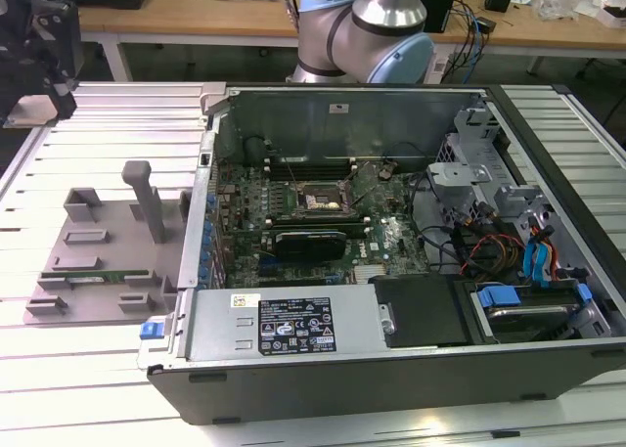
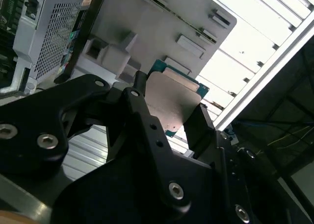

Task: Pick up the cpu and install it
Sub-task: 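Pick up the cpu and move it towards the insertion slot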

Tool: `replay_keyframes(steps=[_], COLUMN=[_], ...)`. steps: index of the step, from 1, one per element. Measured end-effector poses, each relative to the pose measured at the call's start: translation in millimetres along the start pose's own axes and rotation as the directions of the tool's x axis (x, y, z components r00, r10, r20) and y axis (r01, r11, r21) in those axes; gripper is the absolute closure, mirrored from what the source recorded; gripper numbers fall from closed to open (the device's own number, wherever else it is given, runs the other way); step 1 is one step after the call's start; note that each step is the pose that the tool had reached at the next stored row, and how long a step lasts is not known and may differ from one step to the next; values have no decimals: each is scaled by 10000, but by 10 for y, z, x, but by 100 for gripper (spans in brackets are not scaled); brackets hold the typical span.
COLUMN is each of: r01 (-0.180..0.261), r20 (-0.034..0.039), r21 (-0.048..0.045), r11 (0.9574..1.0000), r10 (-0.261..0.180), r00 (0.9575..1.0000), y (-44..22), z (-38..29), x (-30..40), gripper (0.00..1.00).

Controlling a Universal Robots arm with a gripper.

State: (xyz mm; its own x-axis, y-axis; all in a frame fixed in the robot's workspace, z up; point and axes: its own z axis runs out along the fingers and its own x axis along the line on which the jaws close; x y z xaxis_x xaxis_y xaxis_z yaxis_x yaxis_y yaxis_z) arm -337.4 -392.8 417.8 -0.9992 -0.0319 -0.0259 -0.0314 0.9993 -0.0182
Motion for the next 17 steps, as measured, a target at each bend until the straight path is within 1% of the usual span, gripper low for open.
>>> replay_keyframes(steps=[1,3,5,11,12,14,16,17], r01=[-1,0,1,0,1,1,1,1], r20=[-1,0,-3,-3,-4,-5,-9,-13], r21=[1,1,1,1,1,1,0,0], r11=[10000,10000,10000,10000,10000,10000,10000,10000], r10=[1,0,-1,0,-1,-1,-1,-1], r00=[10000,10000,10000,10000,10000,10000,10000,10000], y=[-1,-2,-3,3,4,5,11,16], z=[1,4,10,40,49,78,132,141], x=[-33,-74,-147,-314,-345,-383,-435,-467], gripper=[45,45,45,45,45,45,45,45])
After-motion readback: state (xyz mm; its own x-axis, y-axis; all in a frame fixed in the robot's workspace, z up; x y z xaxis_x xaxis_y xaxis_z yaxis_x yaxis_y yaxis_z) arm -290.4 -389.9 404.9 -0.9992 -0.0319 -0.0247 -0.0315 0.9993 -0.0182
